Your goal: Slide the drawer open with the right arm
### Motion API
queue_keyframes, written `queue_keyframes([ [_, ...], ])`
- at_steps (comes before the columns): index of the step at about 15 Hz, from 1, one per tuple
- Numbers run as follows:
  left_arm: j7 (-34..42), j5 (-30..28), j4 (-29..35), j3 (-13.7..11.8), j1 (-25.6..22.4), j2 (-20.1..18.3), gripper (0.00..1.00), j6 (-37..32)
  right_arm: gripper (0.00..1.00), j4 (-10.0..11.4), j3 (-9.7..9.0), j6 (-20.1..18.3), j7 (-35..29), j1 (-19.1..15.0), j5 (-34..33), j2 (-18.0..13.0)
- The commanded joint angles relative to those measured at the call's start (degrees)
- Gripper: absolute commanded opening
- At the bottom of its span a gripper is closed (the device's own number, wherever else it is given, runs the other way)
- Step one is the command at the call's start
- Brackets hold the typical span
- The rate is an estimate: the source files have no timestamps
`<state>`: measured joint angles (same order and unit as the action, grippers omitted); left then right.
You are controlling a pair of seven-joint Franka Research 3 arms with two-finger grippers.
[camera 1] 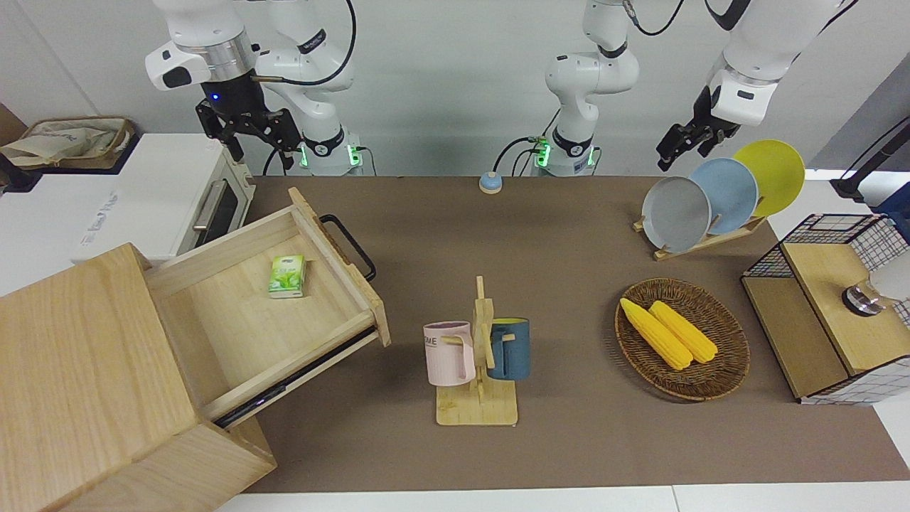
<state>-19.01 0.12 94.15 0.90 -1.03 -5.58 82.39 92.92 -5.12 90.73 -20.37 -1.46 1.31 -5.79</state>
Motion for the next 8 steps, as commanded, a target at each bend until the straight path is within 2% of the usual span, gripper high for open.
queue_keyframes([
  [1, 0.56, -0.21, -0.02, -0.29, 0.24, -0.49, 0.99, -0.12, 0.992, 0.86, 0.2, 3.04, 1.03, -2.31, 2.12, -0.01],
  [8, 0.56, -0.21, -0.02, -0.29, 0.24, -0.49, 0.99, -0.12, 0.992, 0.86, 0.29, 3.49, 1.12, -2.49, 1.15, 0.07],
])
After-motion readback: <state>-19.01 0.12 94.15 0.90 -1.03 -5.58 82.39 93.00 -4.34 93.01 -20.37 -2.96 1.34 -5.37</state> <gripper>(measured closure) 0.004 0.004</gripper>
